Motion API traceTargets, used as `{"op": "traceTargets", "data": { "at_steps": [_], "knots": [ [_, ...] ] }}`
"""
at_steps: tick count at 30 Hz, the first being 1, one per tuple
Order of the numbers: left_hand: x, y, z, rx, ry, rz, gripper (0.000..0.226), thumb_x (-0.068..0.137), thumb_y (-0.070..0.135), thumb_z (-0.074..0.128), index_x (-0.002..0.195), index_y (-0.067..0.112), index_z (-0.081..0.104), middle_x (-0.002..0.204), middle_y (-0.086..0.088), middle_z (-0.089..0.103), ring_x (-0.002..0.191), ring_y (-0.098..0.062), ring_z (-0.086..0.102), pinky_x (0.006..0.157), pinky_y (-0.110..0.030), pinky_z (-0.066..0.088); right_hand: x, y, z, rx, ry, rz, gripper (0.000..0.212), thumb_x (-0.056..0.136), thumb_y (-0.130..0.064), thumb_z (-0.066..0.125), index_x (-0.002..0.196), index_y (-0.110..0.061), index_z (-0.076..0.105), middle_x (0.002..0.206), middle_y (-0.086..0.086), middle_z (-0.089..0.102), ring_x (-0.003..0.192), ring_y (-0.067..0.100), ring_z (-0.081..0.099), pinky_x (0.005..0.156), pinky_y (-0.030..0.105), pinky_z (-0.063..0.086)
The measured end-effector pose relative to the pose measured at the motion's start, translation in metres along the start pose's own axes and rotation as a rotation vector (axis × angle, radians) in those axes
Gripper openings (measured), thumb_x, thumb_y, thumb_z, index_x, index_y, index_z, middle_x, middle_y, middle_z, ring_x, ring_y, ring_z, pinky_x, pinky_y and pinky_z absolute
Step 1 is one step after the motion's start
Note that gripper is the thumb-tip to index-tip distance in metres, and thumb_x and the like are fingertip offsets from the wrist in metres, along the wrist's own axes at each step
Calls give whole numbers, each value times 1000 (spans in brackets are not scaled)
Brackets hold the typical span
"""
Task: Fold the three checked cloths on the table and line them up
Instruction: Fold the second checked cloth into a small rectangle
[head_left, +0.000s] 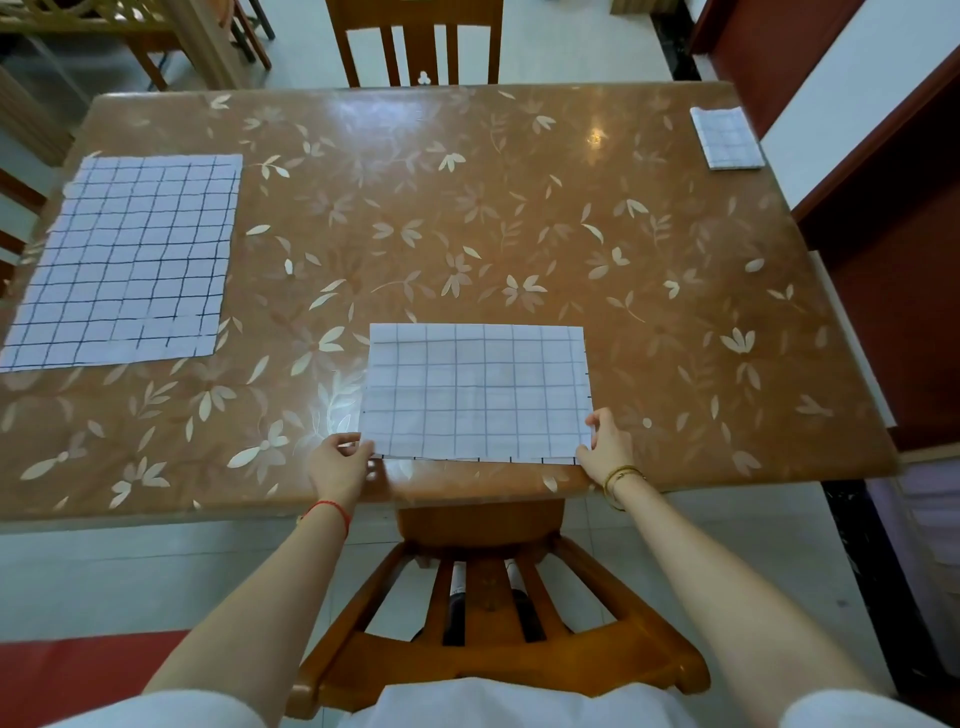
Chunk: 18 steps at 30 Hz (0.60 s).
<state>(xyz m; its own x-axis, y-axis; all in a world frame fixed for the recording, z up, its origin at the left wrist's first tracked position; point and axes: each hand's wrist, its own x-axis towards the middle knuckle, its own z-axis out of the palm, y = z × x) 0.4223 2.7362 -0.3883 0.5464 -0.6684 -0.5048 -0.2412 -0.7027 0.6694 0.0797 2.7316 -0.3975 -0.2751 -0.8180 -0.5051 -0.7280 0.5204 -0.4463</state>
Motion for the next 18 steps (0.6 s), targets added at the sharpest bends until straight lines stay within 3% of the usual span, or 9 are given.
{"op": "traceTargets", "data": {
  "at_steps": [4, 8, 12, 15, 18],
  "knots": [
    [5, -3, 1, 42, -45, -4, 42, 81, 16, 72, 121, 11, 59, 94, -6, 66, 89, -25, 66, 86, -37, 53, 1, 3, 5, -13, -4, -1, 41, 83, -8, 58, 118, -19, 39, 84, 9, 59, 73, 29, 61, 64, 41, 55],
    [1, 0, 3, 82, -45, -4, 43, 80, 18, 75, 117, 9, 55, 98, -6, 59, 94, -24, 57, 86, -33, 44, 0, -1, 8, 116, 84, 90, 37, 87, -11, 61, 118, -8, 40, 95, 13, 59, 77, 29, 58, 65, 37, 50],
    [5, 3, 4, 132, -71, -41, 39, 76, 18, 78, 109, 7, 61, 101, -8, 61, 101, -29, 61, 88, -36, 48, 0, -6, 9, 235, 173, 238, 37, 91, -12, 62, 119, 6, 45, 107, 21, 59, 96, 36, 61, 69, 29, 41],
    [7, 1, 6, 156, -87, -43, 33, 75, 19, 78, 102, 8, 63, 103, -8, 64, 102, -29, 61, 91, -38, 51, 5, -5, 10, 261, 137, 235, 26, 88, -14, 66, 102, 4, 54, 89, 13, 59, 91, 33, 60, 67, 30, 42],
    [4, -1, 8, 116, -88, -42, 26, 76, 20, 77, 95, 11, 62, 96, -4, 63, 99, -26, 61, 89, -36, 50, 11, -4, 14, 253, 119, 202, 23, 84, -20, 70, 75, -5, 55, 94, 18, 62, 89, 31, 58, 67, 34, 45]
  ]
}}
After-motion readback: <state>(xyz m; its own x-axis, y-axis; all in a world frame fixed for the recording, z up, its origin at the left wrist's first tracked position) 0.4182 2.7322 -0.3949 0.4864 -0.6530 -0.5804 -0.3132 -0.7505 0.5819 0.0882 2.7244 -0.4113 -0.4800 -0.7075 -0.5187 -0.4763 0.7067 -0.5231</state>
